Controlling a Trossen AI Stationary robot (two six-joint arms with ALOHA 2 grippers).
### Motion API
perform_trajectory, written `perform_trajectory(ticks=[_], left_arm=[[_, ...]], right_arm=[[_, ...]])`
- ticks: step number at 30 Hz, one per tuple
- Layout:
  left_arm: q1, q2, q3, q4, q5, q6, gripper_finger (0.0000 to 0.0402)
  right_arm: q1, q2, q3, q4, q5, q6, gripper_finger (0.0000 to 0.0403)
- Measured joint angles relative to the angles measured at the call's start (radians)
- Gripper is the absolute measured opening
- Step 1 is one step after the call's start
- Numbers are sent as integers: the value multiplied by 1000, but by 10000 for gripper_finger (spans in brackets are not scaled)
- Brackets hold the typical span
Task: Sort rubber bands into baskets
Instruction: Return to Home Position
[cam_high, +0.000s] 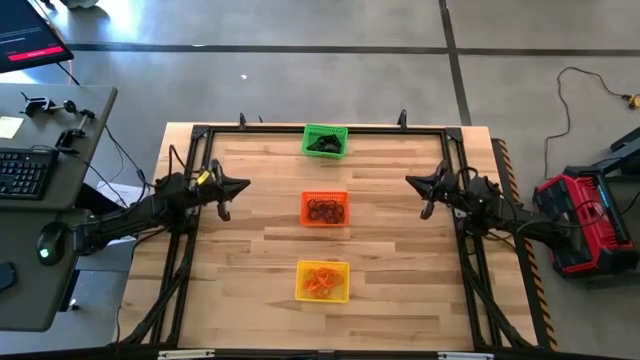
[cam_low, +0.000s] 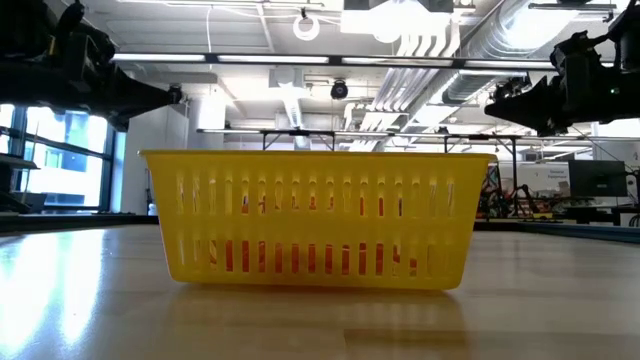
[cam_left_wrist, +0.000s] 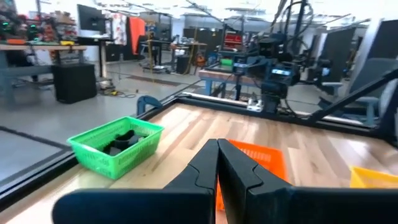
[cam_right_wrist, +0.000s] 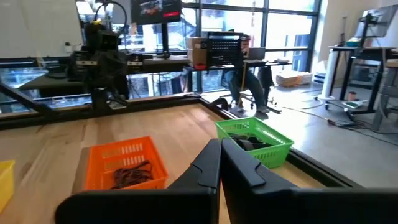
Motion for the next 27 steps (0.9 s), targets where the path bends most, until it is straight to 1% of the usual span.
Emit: perform_trajectory(ticks=[2, 5, 9, 27], left_arm=[[-2, 0, 0, 5, 14, 13, 0], [-4, 1, 0, 4, 7, 53, 0], [-4, 9, 0, 3, 4, 25, 0], [-4, 10, 0, 3, 4, 24, 0]], right_arm=[[-11, 0, 0, 0, 0, 0, 0], [-19, 2, 0, 0, -3, 8, 0], [-19, 3, 0, 0, -6, 8, 0], [-19, 3, -1, 0, -7, 8, 0]])
